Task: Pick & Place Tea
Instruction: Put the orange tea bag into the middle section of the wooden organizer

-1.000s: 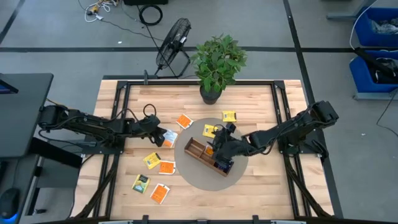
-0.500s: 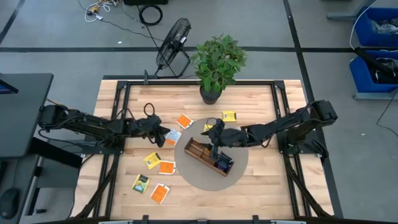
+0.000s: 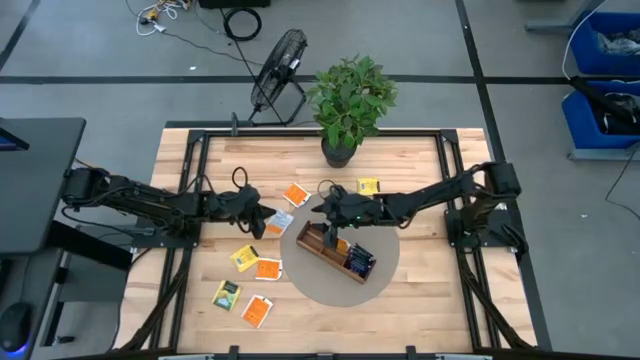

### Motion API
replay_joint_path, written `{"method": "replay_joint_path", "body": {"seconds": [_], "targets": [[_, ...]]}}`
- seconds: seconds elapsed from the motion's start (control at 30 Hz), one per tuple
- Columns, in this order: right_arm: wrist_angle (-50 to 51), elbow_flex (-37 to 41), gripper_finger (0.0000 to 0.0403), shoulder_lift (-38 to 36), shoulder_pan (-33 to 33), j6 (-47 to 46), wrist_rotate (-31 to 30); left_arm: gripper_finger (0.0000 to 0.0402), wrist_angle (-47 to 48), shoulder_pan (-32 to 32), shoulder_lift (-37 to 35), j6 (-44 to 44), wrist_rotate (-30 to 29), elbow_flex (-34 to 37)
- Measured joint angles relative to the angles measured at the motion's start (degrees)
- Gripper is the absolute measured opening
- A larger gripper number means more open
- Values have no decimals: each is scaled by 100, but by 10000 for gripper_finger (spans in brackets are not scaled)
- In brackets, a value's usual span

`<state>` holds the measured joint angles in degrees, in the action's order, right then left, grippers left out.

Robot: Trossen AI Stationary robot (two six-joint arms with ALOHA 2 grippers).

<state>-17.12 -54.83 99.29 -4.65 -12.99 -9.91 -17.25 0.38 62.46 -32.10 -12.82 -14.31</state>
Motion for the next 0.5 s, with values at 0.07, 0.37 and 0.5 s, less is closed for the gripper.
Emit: {"method": "replay_joint_path", "body": {"seconds": [0.07,0.37,0.5], "targets": [[-3,-165,237,199,59,1,101,0,-34,0,0,22,18,0],[41,-849,237,864,327,86,496,0,-79,-4,0,111,49,0],[82,-1054,237,1042,468,103,828,0,-201,-28,0,131,86,0]]}}
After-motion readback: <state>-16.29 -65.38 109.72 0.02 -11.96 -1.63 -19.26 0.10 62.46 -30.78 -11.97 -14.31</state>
